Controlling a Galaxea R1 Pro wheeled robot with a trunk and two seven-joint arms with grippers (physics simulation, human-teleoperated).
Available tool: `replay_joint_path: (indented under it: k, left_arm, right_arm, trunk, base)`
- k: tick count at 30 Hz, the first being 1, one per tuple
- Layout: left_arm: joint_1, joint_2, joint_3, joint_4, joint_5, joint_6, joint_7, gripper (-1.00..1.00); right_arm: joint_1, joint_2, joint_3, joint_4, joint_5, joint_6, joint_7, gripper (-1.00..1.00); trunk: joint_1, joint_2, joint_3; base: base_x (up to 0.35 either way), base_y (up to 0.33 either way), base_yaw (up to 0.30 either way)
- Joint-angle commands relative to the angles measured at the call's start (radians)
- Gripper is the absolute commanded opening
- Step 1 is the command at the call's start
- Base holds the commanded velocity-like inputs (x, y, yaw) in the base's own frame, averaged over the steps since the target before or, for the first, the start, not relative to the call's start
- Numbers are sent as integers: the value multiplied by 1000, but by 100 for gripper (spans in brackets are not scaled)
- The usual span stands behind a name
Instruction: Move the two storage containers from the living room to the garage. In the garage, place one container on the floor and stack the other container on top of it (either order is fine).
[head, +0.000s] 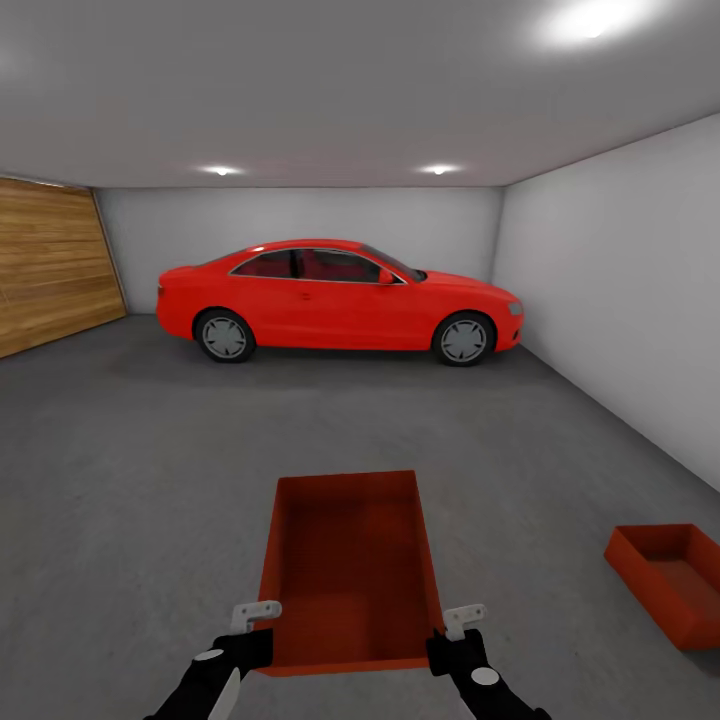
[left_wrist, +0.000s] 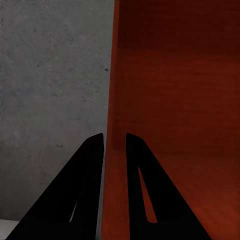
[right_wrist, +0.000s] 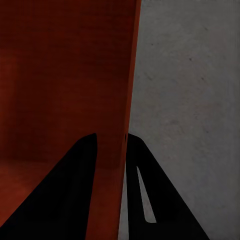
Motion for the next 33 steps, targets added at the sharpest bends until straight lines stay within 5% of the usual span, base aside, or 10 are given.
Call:
replay_joint_path:
  k: [1,19,33]
  left_arm:
    - [0,-1,8,-4,-20,-73,15,-100]
    - [0,-3,8,-3,-20,-72,15,-100]
    - [0,-2,8,-3,-20,-73,15,-100]
  right_arm:
    - [0,30,16,3,-6,-2,78,-100]
    - [0,30,16,3,-6,-1,78,-100]
    - [0,30,16,3,-6,-1,78,-100]
  trunk:
    - [0,-1,-1]
    - [0,-1,-1]
    - [0,-1,-1]
  base:
    - [0,0,0]
    - [174,0,0]
    - [24,0,0]
